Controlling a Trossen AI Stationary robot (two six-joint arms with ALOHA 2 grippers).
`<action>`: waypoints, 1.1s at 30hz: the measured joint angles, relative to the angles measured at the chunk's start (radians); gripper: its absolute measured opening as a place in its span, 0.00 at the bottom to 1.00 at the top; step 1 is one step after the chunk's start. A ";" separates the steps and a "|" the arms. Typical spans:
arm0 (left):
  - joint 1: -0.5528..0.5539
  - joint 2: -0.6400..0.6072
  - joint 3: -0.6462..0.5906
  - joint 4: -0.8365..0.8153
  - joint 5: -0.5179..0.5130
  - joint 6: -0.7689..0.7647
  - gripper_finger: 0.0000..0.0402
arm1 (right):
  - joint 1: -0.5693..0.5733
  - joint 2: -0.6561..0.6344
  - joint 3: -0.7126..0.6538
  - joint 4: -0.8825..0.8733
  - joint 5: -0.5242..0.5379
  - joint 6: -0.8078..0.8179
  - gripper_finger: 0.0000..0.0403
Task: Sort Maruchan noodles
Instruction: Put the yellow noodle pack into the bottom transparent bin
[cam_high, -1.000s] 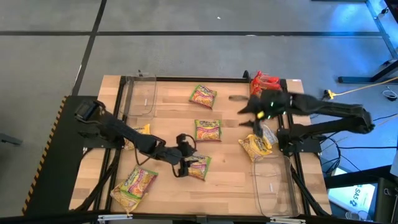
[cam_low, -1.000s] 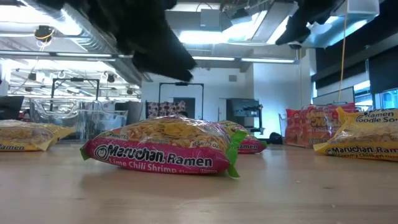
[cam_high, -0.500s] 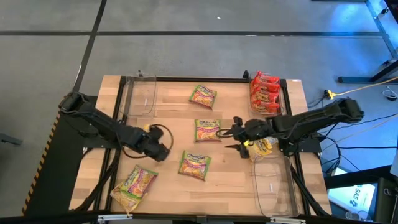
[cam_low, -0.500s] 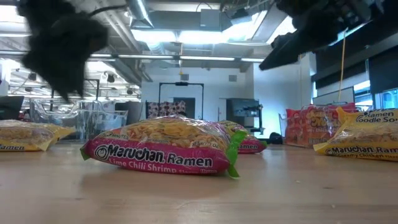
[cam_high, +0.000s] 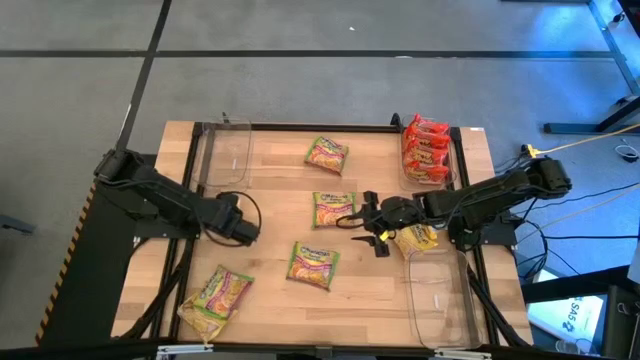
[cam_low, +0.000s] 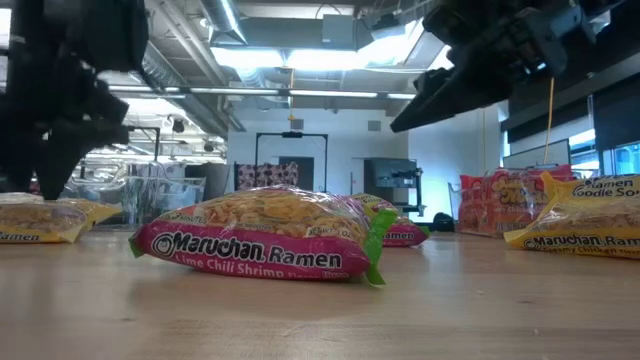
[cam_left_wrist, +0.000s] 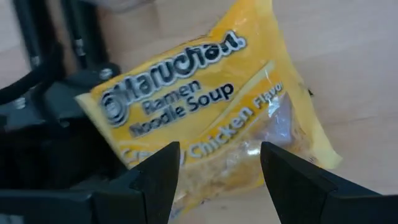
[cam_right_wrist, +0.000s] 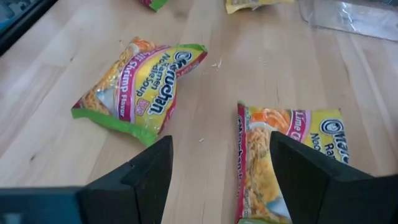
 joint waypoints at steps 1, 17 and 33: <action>0.005 0.000 -0.016 0.027 0.001 0.016 0.54 | 0.000 0.002 0.000 0.002 0.000 0.000 0.59; -0.020 0.001 -0.049 0.631 -0.090 0.604 0.54 | 0.000 0.004 0.000 0.003 -0.002 0.009 0.59; -0.042 -0.016 0.064 0.710 -0.182 0.804 0.54 | -0.004 0.104 0.014 0.283 0.010 0.021 0.61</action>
